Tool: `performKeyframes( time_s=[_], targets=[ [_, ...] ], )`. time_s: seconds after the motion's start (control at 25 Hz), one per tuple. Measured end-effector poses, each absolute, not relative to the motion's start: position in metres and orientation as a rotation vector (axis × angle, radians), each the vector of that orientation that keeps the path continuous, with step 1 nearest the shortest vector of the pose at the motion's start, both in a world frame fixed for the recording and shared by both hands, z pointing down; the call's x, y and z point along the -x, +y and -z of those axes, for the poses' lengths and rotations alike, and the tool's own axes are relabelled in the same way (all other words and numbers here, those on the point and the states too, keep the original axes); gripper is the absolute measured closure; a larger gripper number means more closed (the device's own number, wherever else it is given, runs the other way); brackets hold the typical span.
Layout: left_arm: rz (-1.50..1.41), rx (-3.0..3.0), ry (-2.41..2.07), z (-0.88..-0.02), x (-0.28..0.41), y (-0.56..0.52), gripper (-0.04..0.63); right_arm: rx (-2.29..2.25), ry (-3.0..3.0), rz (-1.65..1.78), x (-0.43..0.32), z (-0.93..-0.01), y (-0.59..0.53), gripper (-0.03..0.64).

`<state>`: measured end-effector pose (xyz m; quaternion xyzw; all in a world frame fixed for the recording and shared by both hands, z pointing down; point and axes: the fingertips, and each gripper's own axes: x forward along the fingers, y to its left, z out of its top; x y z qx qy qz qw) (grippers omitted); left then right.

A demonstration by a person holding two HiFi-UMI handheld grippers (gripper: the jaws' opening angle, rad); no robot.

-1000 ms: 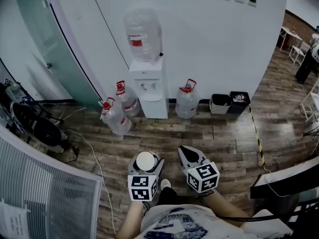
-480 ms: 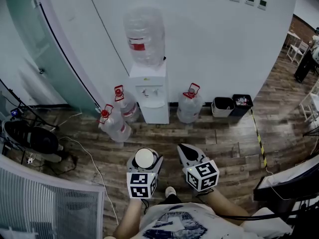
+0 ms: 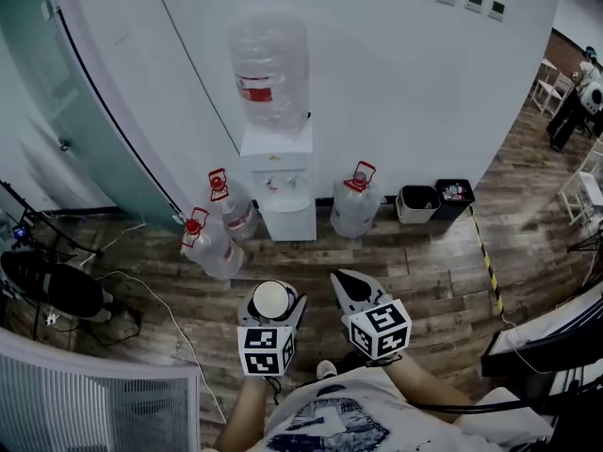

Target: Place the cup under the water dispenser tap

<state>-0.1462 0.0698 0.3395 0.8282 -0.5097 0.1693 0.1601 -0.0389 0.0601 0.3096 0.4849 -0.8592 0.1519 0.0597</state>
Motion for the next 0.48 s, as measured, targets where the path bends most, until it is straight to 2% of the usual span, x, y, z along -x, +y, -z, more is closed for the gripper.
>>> performKeyframes(
  time_s=[0.48],
  targets=[
    [-0.520,-2.360,-1.441,-0.354,0.150,0.006,0.149,-1.475,-2.586,-0.496,0.044,-0.325,-0.005,0.597]
  ],
)
